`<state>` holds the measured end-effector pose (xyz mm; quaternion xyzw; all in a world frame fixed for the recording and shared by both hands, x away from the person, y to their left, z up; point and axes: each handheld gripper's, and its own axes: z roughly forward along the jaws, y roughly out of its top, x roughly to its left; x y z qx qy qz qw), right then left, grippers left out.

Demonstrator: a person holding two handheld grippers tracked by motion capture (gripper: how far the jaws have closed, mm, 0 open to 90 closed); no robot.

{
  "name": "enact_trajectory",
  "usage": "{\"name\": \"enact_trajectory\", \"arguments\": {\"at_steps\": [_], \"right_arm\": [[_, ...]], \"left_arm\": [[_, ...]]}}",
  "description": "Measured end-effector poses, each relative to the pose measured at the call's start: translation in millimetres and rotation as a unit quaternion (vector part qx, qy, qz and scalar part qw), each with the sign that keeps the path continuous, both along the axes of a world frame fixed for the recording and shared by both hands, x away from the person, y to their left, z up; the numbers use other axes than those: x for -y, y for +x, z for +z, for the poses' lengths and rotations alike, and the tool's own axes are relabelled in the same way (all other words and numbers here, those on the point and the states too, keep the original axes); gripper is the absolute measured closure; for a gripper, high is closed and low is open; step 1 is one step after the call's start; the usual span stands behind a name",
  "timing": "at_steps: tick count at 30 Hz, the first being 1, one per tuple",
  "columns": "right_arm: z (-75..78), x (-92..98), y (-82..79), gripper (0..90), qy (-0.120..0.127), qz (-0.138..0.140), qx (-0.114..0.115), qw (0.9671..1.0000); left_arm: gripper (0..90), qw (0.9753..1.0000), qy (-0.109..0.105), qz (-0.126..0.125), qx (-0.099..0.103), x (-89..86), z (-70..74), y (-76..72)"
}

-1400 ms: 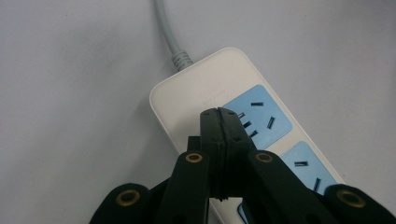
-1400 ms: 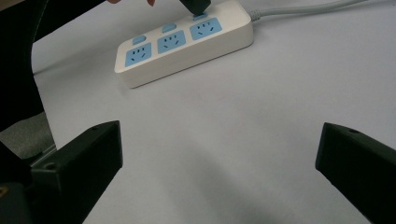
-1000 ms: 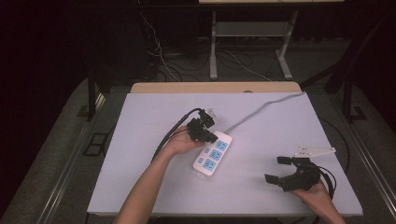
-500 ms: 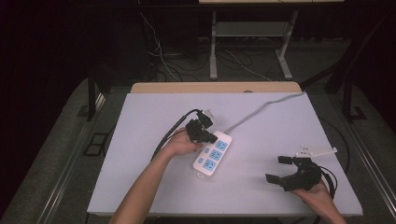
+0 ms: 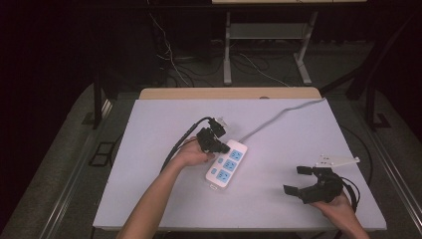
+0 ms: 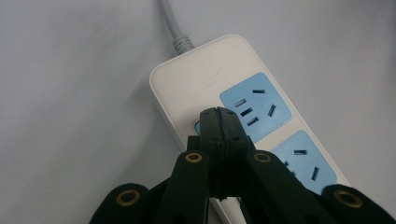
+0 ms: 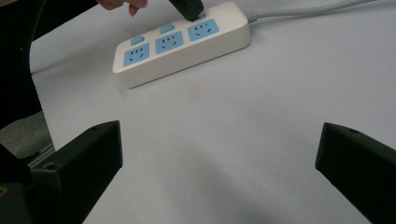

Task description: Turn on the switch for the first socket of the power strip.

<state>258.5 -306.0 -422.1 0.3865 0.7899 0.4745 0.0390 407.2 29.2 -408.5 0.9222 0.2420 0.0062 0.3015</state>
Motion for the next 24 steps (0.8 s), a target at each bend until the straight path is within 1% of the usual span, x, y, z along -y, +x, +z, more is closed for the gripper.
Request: {"name": "enact_trajectory", "arguments": {"at_steps": [2, 4, 5, 7, 9, 10, 15, 17, 24], "right_arm": [[0.1, 0.3, 0.0, 0.3, 0.001, -0.001, 0.001, 1.0], [0.1, 0.3, 0.0, 0.3, 0.001, 0.0, 0.001, 1.0], [-0.1, 0.4, 0.2, 0.3, 0.0, 0.0, 0.001, 1.0], [-0.6, 0.3, 0.5, 0.3, -0.002, 0.001, 0.0, 1.0], [-1.2, 0.2, 0.7, 0.3, -0.003, 0.001, -0.002, 1.0], [-1.2, 0.3, 0.8, 0.3, -0.004, 0.001, -0.002, 1.0], [-1.2, 1.2, 0.8, 0.3, -0.003, -0.001, -0.002, 1.0], [-1.2, 1.4, 0.8, 0.3, -0.003, -0.002, -0.003, 1.0], [-1.5, 2.0, 1.1, 0.3, -0.003, -0.003, -0.003, 1.0]], "left_arm": [[89.4, 1.0, -0.008, 0.003, 0.001, -1.5, -1.0, -0.5], [89.3, 0.9999, -0.01, 0.003, 0.001, -2.2, -1.2, -0.7], [89.2, 0.9999, -0.016, 0.003, 0.001, -2.8, -0.3, -1.2], [89.2, 0.9999, -0.005, -0.001, 0.011, -1.6, 0.9, -3.0], [89.2, 0.9999, -0.008, -0.003, 0.014, -1.6, 2.6, -3.7], [89.2, 0.9997, -0.015, 0.001, 0.02, -2.2, 5.6, -3.8], [89.2, 0.9994, -0.02, 0.001, 0.029, -3.9, 12.5, -2.9], [89.2, 0.999, -0.027, 0.006, 0.034, -7.1, 17.1, -2.4], [89.2, 0.9985, -0.036, 0.015, 0.038, -14.9, 23.7, -1.7]]}}
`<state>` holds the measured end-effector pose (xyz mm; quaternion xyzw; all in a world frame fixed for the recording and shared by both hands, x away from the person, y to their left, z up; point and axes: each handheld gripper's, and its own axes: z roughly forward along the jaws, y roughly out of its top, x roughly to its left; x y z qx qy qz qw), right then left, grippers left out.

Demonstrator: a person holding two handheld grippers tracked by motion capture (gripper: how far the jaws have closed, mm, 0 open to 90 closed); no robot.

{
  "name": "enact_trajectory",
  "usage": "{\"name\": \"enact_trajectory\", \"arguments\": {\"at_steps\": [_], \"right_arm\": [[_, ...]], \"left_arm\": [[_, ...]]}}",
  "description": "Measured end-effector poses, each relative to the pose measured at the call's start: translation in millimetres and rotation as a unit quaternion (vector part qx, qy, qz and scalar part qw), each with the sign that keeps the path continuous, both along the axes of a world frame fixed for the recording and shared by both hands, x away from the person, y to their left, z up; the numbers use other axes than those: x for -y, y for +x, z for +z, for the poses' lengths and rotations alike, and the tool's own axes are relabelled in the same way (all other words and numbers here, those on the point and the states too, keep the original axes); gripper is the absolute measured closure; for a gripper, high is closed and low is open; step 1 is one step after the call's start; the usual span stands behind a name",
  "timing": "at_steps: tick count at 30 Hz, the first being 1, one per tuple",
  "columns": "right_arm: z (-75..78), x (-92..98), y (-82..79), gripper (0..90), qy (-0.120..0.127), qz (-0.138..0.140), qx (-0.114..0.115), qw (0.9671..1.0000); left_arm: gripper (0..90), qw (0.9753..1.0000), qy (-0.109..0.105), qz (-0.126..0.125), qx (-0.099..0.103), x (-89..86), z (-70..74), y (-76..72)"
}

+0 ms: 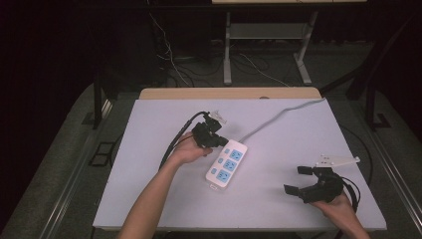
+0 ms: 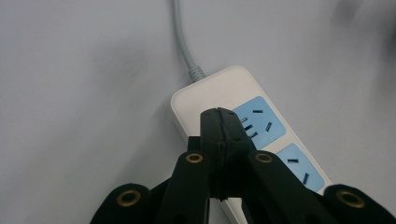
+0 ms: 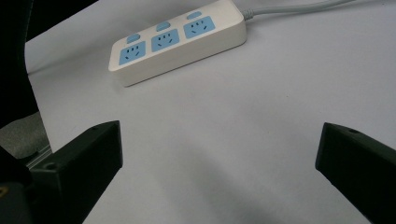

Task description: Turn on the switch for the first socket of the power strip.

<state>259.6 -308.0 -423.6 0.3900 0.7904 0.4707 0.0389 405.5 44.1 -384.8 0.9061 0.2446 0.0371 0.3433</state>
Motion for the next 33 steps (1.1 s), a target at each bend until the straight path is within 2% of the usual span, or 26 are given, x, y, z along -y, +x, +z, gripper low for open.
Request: {"name": "enact_trajectory", "arguments": {"at_steps": [11, 18, 23, 27, 30, 31, 33], "right_arm": [[0.1, 0.3, 0.0, 0.3, 0.001, -0.001, 0.001, 1.0], [0.2, 0.0, -0.2, 0.3, 0.001, 0.0, 0.001, 1.0], [0.2, -0.3, -0.2, 0.3, 0.001, -0.001, 0.0, 1.0], [-0.1, -0.7, 0.2, 0.3, -0.001, -0.001, -0.001, 1.0], [-0.1, -0.8, 0.2, 0.3, 0.0, -0.001, -0.001, 1.0], [-0.1, -0.9, -0.1, 0.3, 0.0, 0.0, 0.0, 1.0], [0.4, -0.7, -0.5, 0.3, 0.001, -0.001, 0.001, 1.0]], "left_arm": [[89.0, 0.9998, -0.012, 0.01, 0.01, -14.6, 11.1, -5.3], [86.2, 0.9995, -0.012, 0.023, 0.016, -31.3, 15.8, -12.8], [83.7, 0.999, -0.02, 0.035, 0.018, -43.7, 20.4, -19.0], [77.3, 0.9986, -0.027, 0.041, 0.018, -52.5, 26.0, -24.8], [72.7, 0.9977, -0.043, 0.051, 0.008, -61.9, 29.0, -27.9], [66.2, 0.9969, -0.053, 0.059, 0.001, -68.5, 29.6, -30.3], [59.0, 0.9963, -0.056, 0.064, -0.004, -71.6, 29.7, -31.7]]}}
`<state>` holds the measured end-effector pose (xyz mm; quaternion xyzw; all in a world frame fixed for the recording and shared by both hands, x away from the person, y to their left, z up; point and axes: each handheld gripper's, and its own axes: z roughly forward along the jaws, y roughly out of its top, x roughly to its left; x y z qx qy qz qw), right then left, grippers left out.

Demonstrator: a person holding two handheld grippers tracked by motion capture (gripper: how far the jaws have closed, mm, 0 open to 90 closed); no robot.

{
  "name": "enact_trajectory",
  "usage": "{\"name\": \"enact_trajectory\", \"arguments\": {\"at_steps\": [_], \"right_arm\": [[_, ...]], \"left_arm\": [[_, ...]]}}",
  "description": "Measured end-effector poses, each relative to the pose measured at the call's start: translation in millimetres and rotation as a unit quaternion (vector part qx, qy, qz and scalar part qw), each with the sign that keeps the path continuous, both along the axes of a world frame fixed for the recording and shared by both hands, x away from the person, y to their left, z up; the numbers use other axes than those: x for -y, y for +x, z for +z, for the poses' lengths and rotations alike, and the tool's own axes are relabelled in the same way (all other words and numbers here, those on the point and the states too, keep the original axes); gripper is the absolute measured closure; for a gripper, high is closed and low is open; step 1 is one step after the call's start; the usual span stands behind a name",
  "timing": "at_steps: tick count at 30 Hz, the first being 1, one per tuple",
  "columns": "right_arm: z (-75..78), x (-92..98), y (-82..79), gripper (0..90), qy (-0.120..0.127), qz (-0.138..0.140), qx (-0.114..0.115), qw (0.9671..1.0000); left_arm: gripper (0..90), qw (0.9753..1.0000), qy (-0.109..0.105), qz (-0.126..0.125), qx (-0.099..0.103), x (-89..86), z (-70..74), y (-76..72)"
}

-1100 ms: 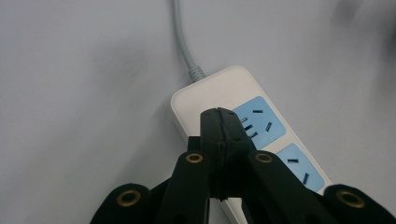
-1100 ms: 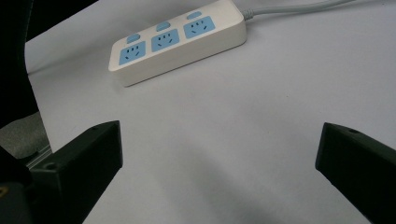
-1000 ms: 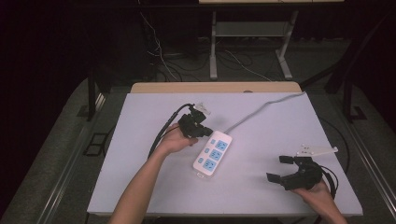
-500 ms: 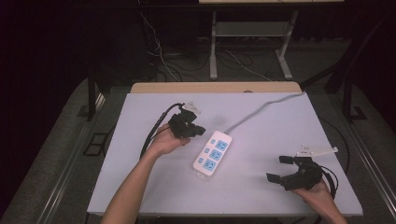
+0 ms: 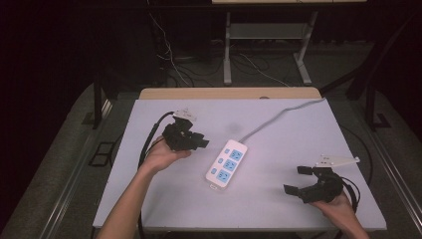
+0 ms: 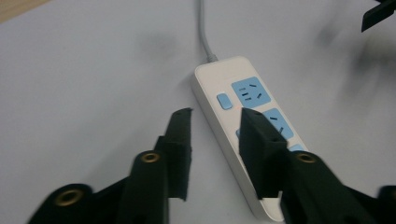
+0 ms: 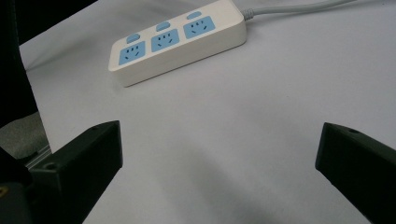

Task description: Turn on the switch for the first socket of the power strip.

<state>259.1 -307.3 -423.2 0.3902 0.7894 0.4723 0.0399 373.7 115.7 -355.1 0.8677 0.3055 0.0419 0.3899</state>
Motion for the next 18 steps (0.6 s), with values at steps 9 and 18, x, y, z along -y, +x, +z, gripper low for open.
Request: {"name": "enact_trajectory", "arguments": {"at_steps": [9, 18], "right_arm": [[0.0, 0.6, -0.1, 0.3, 0.001, -0.002, 0.003, 1.0], [0.2, 0.2, -0.8, 0.3, 0.002, -0.003, 0.002, 1.0]], "left_arm": [[18.4, 0.9995, -0.022, 0.024, -0.001, -23.4, 3.0, -16.4], [0.0, 0.9981, -0.028, 0.051, 0.02, -35.6, 3.4, -40.6]]}}
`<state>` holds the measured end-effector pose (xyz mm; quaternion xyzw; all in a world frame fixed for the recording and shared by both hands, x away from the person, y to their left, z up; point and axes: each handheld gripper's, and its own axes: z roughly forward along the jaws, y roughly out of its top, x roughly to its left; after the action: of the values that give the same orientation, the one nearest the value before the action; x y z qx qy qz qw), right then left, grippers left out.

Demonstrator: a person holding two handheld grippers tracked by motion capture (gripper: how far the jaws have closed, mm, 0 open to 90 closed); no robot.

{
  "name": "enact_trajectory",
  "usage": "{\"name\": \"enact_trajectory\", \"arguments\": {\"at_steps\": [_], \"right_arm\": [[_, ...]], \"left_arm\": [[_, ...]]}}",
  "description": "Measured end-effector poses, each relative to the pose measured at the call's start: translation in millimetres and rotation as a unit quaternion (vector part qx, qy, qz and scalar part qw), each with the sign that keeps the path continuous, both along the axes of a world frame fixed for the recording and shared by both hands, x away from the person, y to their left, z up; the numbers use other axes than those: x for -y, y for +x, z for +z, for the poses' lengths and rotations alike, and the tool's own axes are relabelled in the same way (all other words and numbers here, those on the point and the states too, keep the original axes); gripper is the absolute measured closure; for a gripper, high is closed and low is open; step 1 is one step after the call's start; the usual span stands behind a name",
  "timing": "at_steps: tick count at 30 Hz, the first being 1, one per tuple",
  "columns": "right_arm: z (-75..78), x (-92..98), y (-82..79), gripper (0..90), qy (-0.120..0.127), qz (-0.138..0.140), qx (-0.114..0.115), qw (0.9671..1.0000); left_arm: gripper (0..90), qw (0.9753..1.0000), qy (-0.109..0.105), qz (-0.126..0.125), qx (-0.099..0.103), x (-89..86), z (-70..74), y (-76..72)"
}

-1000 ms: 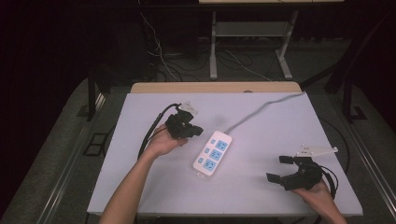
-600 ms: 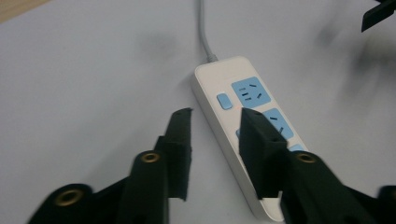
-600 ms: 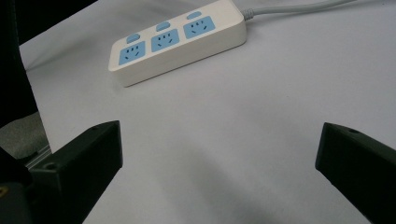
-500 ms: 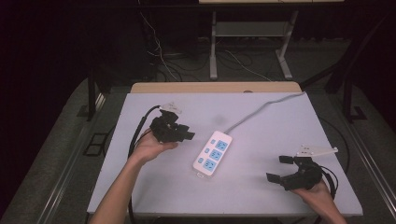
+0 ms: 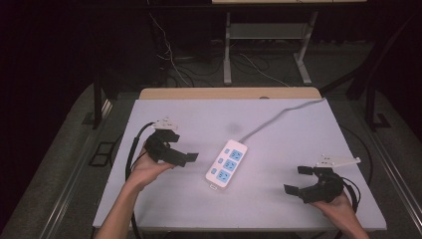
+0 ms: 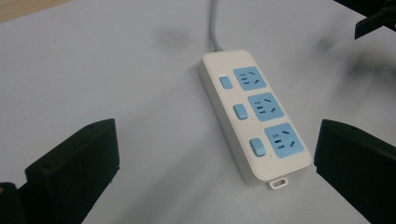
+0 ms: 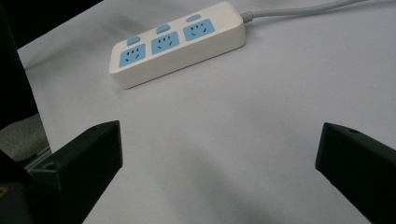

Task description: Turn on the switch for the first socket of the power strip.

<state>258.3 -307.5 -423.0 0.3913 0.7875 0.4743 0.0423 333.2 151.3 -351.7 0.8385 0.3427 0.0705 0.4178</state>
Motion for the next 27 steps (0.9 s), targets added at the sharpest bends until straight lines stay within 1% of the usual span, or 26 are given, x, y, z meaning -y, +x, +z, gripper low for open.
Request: {"name": "enact_trajectory", "arguments": {"at_steps": [2, 7, 9, 11, 16, 20, 22, 27], "right_arm": [[-0.2, -0.3, 0.0, 0.3, 0.0, 0.0, -0.001, 1.0], [-0.3, -0.9, -0.1, 0.3, 0.0, 0.0, -0.001, 1.0], [-0.4, -0.9, 0.0, 0.3, 0.0, 0.0, -0.001, 1.0], [-0.6, -1.1, 0.0, 0.3, 0.0, 0.0, -0.001, 1.0], [-0.2, -1.9, -1.2, 0.3, 0.002, 0.0, -0.002, 1.0], [0.1, -1.7, -2.0, 0.3, 0.002, -0.001, -0.001, 1.0], [0.2, -1.7, -2.5, 0.3, 0.003, -0.003, -0.002, 1.0], [0.5, -3.9, -6.2, 0.3, 0.005, -0.002, -0.001, 1.0]], "left_arm": [[0.0, 0.9999, -0.009, 0.005, 0.004, -3.1, -0.3, -4.6], [0.0, 0.9995, -0.022, 0.01, 0.019, -10.8, -0.5, -16.5], [0.0, 0.9991, -0.031, 0.013, 0.027, -13.3, -1.3, -21.5], [0.0, 0.9987, -0.038, 0.017, 0.03, -15.4, -3.8, -26.0], [0.0, 0.9981, -0.047, 0.021, 0.034, -18.2, -14.3, -36.0], [0.0, 0.9973, -0.048, 0.024, 0.051, -20.0, -23.2, -46.1], [0.0, 0.997, -0.052, 0.026, 0.052, -20.6, -28.8, -50.4], [0.0, 0.9971, -0.052, 0.028, 0.048, -21.6, -42.0, -57.3]]}}
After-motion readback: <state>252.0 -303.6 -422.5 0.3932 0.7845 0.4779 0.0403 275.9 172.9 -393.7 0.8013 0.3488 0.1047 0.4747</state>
